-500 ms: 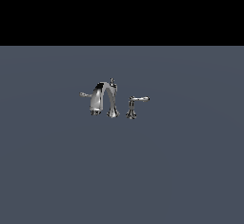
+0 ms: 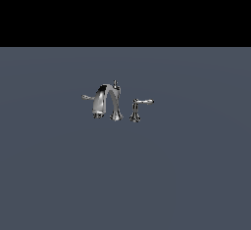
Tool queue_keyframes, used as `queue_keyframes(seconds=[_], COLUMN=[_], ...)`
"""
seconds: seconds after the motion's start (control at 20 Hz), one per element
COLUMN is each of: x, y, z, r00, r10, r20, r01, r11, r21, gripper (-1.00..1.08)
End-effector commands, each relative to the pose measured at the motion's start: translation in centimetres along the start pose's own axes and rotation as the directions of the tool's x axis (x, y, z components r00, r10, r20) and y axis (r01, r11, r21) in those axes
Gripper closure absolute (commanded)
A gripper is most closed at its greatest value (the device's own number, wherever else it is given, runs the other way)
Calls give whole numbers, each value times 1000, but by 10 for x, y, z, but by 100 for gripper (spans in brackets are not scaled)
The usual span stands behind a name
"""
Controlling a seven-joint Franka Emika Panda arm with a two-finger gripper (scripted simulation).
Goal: Turn on the faucet by rotating a designated handle.
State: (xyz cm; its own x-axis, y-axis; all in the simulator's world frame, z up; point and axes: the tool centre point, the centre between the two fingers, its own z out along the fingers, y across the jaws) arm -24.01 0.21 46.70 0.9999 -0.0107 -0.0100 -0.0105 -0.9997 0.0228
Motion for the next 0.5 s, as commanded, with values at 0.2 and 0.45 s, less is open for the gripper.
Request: queue_keyframes(seconds=[0.2, 0.45], x=[15, 34], y=[-10, -21], z=[18, 40], r00=[997, 983], r10=[82, 181], r20=[1, 3], r01=[-82, -181], r11=[997, 983], r21=[2, 4], gripper=[108, 108])
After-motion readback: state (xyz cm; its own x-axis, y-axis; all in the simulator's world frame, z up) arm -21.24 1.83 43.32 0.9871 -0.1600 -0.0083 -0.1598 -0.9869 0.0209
